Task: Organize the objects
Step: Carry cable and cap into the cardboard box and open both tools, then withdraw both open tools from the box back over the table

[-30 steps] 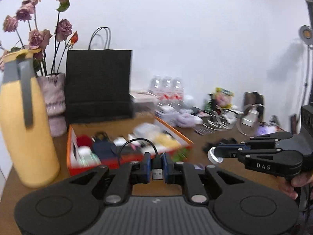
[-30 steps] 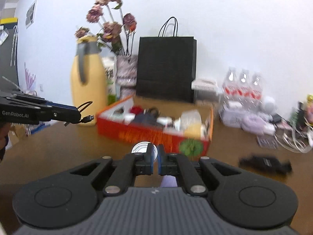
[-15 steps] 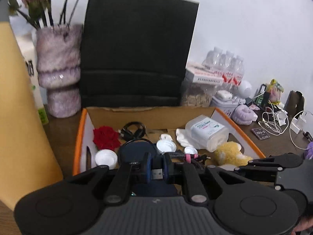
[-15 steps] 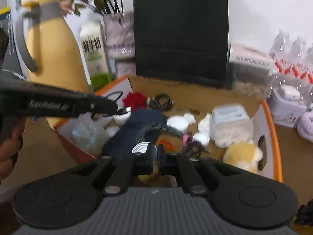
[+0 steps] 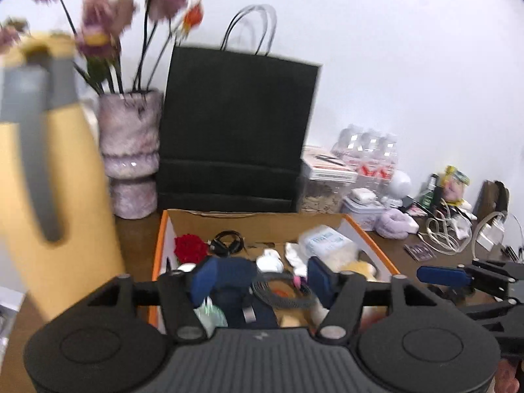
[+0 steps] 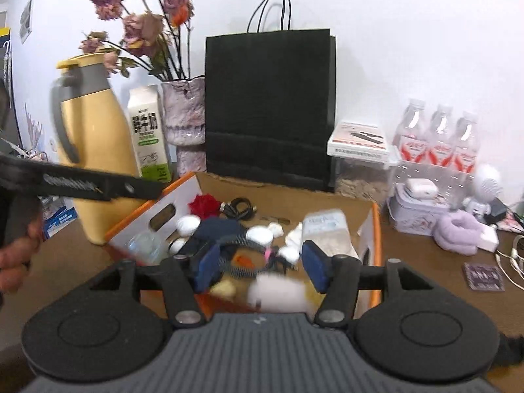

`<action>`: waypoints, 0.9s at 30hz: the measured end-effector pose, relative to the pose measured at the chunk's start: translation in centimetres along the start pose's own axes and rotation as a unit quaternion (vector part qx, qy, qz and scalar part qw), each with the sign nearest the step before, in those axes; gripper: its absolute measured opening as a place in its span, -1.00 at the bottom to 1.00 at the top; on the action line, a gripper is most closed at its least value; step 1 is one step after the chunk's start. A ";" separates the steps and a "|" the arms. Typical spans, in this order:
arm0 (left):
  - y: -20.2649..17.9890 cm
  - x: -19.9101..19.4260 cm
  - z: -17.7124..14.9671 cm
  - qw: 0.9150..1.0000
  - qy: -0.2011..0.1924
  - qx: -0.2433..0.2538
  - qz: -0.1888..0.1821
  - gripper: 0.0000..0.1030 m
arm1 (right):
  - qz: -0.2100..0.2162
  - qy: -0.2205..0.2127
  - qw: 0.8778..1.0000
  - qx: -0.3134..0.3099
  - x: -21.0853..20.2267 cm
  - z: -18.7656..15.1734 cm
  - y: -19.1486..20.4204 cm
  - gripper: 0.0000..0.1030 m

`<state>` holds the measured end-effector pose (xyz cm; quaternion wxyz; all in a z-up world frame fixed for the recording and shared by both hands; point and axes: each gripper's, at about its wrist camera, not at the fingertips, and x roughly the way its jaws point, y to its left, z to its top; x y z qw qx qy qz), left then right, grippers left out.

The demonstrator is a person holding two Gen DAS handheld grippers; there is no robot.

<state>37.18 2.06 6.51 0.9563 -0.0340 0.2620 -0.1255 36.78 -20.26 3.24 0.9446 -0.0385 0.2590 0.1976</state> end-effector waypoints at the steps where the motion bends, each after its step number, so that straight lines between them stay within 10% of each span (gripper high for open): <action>1: -0.6 -1.9 -1.1 1.000 -0.006 0.009 -0.004 0.48 | 0.003 -0.001 1.000 0.002 -1.4 -1.1 0.2 0.24; 6: -4.3 -10.8 -9.1 0.998 -0.035 0.045 -0.008 0.67 | 0.013 -0.007 0.999 0.029 -8.1 -7.3 1.7 0.55; 14: -6.9 -20.8 -19.1 0.999 0.022 0.001 -0.026 0.78 | 0.025 -0.003 0.999 0.031 -19.9 -15.8 6.8 1.00; 27: -8.7 -22.5 -19.5 0.999 -0.002 0.040 -0.007 0.82 | -0.023 -0.015 1.000 -0.003 -23.8 -17.2 7.9 1.00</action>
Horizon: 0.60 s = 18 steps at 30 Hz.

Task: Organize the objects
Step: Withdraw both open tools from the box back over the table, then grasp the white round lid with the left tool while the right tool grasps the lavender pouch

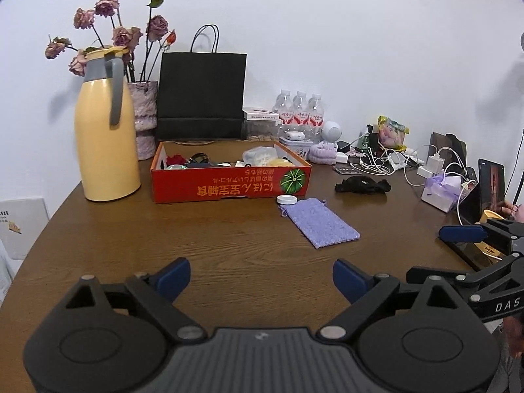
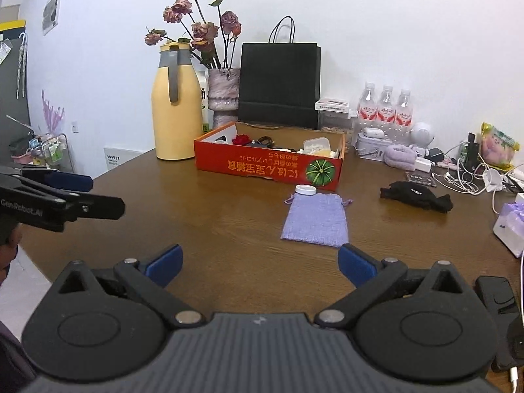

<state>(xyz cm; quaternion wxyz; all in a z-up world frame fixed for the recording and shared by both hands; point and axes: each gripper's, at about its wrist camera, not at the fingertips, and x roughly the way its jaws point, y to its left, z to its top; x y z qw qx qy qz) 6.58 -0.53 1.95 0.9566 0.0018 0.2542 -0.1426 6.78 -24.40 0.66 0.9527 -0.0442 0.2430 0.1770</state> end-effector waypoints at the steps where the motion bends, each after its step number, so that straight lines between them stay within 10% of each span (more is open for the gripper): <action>1: -0.1 0.4 0.0 1.000 0.002 0.002 -0.005 0.82 | 0.003 0.001 1.000 -0.001 0.4 0.0 -0.2 1.00; 8: 0.4 7.9 2.3 0.999 0.025 0.007 -0.024 0.79 | -0.019 0.026 0.999 -0.005 6.9 0.7 -3.7 1.00; 18: -1.5 28.9 8.7 0.994 0.036 0.071 -0.081 0.70 | -0.038 0.075 0.996 0.002 22.1 4.8 -10.6 0.92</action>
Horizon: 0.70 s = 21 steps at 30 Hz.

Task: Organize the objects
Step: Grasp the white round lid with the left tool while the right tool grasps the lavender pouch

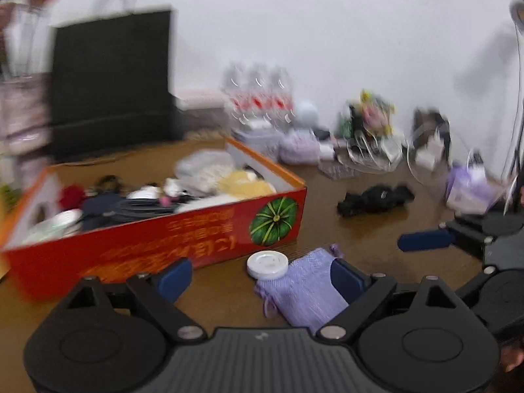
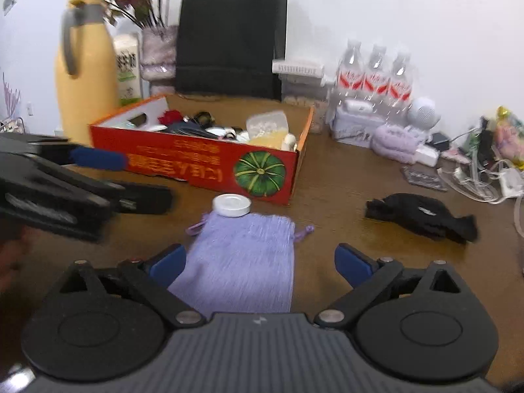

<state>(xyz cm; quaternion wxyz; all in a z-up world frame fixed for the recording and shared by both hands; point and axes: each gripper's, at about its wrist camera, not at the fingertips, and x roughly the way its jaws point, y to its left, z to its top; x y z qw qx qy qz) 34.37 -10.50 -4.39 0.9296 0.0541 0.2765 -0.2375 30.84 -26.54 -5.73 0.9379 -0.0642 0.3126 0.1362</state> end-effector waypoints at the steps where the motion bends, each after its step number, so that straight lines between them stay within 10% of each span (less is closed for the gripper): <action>1: 0.2 1.4 0.3 1.000 0.012 -0.003 0.006 0.63 | 0.007 0.007 1.000 0.003 1.1 0.3 -0.3 0.90; 4: 1.1 4.5 1.0 0.999 0.029 -0.025 -0.009 0.46 | 0.023 0.026 0.999 0.016 3.6 0.8 -1.0 0.75; 7: 1.2 5.7 0.6 0.998 0.051 -0.032 -0.030 -0.26 | 0.029 0.030 0.999 0.006 4.9 0.9 -0.7 0.29; 10: 1.2 5.1 0.0 0.999 0.036 -0.023 -0.033 -0.28 | 0.033 0.014 0.999 0.009 4.9 0.6 -0.5 0.07; 13: 1.7 3.8 0.1 0.999 0.026 -0.030 -0.029 -0.28 | 0.046 0.013 0.999 0.013 4.6 0.7 -0.2 -0.74; 21: 2.8 -4.0 -0.3 0.997 0.007 -0.069 0.024 -0.28 | 0.021 -0.023 0.999 0.019 0.9 0.6 1.5 -0.79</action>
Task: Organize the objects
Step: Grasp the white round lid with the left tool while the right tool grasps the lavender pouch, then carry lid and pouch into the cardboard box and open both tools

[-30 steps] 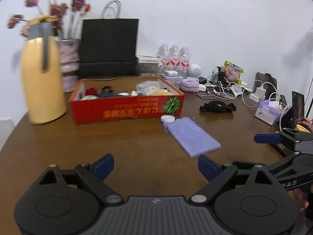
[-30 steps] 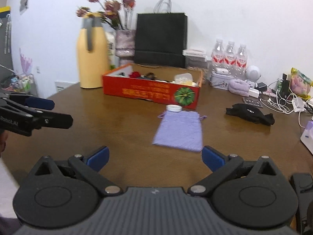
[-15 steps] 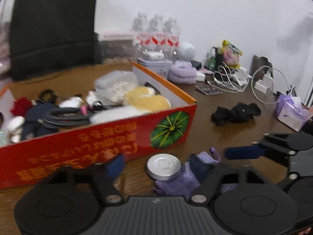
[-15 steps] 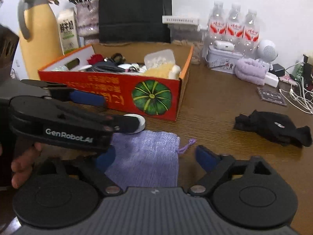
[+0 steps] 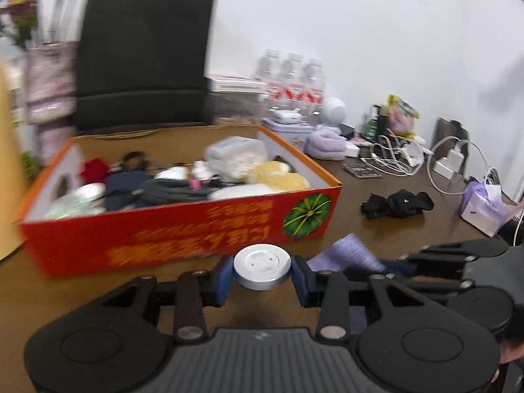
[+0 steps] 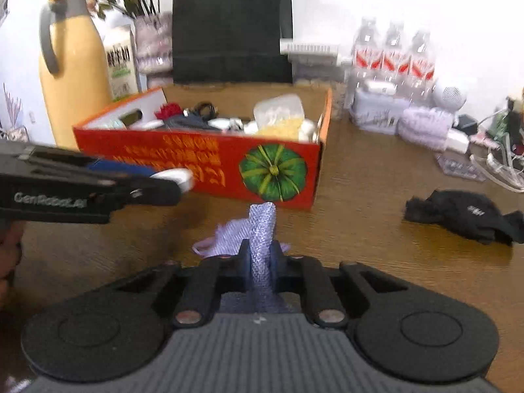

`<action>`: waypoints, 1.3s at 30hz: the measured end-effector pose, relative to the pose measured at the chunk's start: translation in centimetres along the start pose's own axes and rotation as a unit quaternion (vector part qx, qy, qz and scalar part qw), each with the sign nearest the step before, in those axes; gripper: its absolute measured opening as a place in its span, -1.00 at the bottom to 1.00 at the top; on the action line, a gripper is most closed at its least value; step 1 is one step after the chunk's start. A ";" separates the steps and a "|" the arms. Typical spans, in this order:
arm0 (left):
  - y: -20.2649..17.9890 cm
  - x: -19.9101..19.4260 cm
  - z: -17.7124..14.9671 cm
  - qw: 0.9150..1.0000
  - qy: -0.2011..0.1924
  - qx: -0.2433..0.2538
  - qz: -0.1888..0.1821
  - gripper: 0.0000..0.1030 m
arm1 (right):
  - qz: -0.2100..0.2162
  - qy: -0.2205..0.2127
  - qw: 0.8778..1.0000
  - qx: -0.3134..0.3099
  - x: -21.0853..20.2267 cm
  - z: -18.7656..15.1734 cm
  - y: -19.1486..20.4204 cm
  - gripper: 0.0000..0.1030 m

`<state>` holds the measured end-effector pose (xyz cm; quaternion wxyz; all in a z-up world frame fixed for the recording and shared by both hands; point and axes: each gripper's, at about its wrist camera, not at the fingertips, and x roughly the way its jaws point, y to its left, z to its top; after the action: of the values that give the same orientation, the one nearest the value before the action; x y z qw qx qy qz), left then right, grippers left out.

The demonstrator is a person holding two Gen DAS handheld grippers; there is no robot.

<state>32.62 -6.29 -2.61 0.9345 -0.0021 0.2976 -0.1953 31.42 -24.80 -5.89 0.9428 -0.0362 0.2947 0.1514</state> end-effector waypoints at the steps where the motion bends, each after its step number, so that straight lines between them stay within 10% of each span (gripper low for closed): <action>1: 0.2 -1.6 -0.3 1.000 -0.006 -0.007 0.005 -0.28 | 0.001 -0.013 1.000 -0.005 -1.4 0.0 0.7 -0.79; 7: 0.1 -11.5 -4.2 0.998 -0.034 -0.021 0.054 -0.28 | 0.023 -0.067 0.997 0.007 -10.6 -1.9 4.1 -0.78; 20: -1.5 -23.1 -10.2 0.995 -0.065 -0.035 0.073 -0.28 | 0.057 -0.025 0.998 0.007 -19.1 -9.4 9.3 -0.78; 30: 0.6 -20.7 -8.6 0.994 -0.067 -0.057 0.067 -0.28 | 0.041 -0.044 0.998 0.005 -17.5 -6.6 8.4 -0.77; 39: 7.6 -10.8 3.8 0.993 -0.093 -0.039 0.062 -0.28 | 0.045 -0.086 0.993 -0.068 -7.9 4.8 7.4 -0.77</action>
<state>29.42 4.25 5.60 0.9675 -0.0378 0.2167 -0.1244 25.58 -19.12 2.72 0.9522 -0.0741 0.2030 0.2158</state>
